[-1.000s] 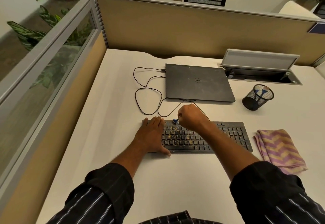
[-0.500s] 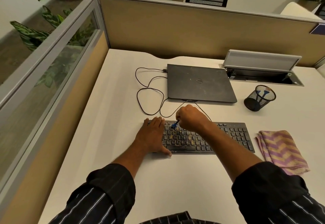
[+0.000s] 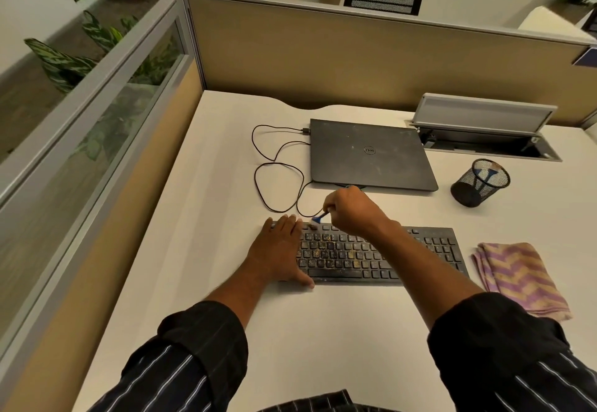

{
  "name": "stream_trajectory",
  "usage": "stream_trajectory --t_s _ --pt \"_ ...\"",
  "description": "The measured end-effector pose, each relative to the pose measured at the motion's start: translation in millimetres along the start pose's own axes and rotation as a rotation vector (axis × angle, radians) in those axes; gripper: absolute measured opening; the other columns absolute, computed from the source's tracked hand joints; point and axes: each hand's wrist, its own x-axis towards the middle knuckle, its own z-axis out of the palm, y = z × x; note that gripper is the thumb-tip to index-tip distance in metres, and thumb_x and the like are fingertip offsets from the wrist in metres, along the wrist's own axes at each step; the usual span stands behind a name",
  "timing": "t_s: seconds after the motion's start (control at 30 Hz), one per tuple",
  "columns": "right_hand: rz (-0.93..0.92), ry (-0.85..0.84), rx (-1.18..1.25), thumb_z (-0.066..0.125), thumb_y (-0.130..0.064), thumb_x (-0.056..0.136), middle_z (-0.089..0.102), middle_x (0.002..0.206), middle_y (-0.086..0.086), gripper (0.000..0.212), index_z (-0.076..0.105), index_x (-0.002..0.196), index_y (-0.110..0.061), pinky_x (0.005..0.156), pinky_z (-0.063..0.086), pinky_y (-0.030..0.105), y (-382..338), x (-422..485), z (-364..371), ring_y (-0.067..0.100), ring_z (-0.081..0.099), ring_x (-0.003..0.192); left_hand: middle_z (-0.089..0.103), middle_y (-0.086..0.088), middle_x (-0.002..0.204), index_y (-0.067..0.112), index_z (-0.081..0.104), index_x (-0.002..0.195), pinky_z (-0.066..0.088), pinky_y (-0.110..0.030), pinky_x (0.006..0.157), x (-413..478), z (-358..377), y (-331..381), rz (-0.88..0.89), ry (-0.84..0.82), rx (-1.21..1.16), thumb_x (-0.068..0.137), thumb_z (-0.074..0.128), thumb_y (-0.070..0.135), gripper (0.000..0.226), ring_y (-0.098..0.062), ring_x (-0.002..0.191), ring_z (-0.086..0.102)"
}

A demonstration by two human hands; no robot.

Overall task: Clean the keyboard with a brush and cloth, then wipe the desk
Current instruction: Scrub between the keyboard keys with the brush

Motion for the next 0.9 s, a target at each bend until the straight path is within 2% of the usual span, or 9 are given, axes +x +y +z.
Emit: stream_trajectory --t_s 0.13,0.27,0.37,0.53,0.73,0.9 --pt "-0.008 0.004 0.032 0.056 -0.008 0.092 0.072 0.095 0.008 0.021 0.073 0.104 -0.008 0.062 0.045 0.022 -9 2 8 0.016 0.062 0.075 0.008 -0.010 0.167 0.010 0.005 0.159 0.007 -0.049 0.125 0 1 -1 -0.005 -0.002 -0.005 0.058 0.061 0.093 0.142 -0.027 0.154 0.006" --pt "0.008 -0.039 0.011 0.060 -0.008 0.088 0.070 0.086 0.010 0.014 0.072 0.092 -0.003 0.069 0.057 0.031 -16 -2 13 0.020 0.064 0.074 0.009 -0.010 0.167 0.010 0.006 0.158 0.008 -0.048 0.125 0 3 -2 -0.001 0.002 0.002 0.058 0.060 0.093 0.141 -0.027 0.154 0.007" --pt "0.004 -0.047 0.007 0.059 -0.007 0.085 0.068 0.078 0.009 0.013 0.071 0.083 -0.003 0.067 0.057 0.033 -18 0 10 0.022 0.065 0.070 0.009 -0.010 0.167 0.010 0.007 0.159 0.007 -0.048 0.125 0 3 -5 0.000 0.000 -0.004 0.058 0.060 0.094 0.141 -0.026 0.154 0.006" --pt "0.012 0.006 0.046 0.057 -0.013 0.091 0.070 0.087 0.010 0.017 0.072 0.095 -0.004 0.074 0.058 0.036 -20 6 5 0.021 0.064 0.075 0.007 -0.010 0.168 0.009 0.003 0.159 0.007 -0.048 0.125 0 3 -5 -0.004 -0.014 -0.004 0.059 0.060 0.093 0.142 -0.027 0.155 0.004" --pt "0.041 -0.049 0.012 0.059 -0.008 0.084 0.071 0.085 0.011 0.014 0.073 0.087 -0.004 0.073 0.060 0.038 -12 5 13 0.022 0.066 0.074 0.010 -0.010 0.167 0.009 0.006 0.159 0.009 -0.047 0.125 1 5 -8 0.008 -0.004 -0.020 0.057 0.060 0.094 0.143 -0.026 0.154 0.008" --pt "0.003 0.015 0.069 0.054 -0.006 0.090 0.070 0.093 0.007 0.022 0.073 0.101 -0.009 0.065 0.051 0.027 -17 9 10 0.018 0.063 0.076 0.009 -0.010 0.167 0.009 0.005 0.158 0.006 -0.048 0.125 -3 5 -14 -0.008 -0.002 -0.013 0.056 0.061 0.094 0.145 -0.026 0.154 0.006"
